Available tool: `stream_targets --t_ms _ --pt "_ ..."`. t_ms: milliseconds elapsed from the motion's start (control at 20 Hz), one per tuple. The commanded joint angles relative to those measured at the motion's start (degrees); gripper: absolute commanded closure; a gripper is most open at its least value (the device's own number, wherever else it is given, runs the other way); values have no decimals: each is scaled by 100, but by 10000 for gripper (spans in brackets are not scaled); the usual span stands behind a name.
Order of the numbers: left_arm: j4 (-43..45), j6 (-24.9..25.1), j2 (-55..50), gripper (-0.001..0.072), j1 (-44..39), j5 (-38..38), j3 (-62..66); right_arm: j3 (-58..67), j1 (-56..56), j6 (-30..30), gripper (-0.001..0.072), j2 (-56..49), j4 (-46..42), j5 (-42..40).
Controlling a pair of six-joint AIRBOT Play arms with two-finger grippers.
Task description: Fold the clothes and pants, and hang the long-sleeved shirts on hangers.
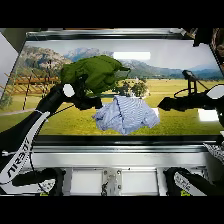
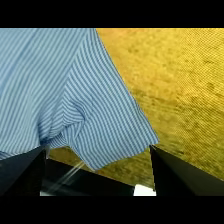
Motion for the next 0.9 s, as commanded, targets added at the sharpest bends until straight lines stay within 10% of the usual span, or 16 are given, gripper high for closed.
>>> stream_targets --t_ms 0,450,550,700,850 --pt "-1506 1150 -446 47 188 116 -240 -426 -15 -195 30 -426 -22 -195" --pt "-1580 1161 -1222 60 33 0 387 -527 9 -468 30 -1980 800 -330" --pt "-1574 1123 -1222 558 37 2 378 -525 11 -684 56 -2120 1270 -332" --pt "-1574 1123 -1220 694 66 4 374 -511 -9 -752 619 -2114 1360 -352" --pt "-1521 1121 -785 697 308 4 400 -153 -131 -728 694 -1722 1121 -181"
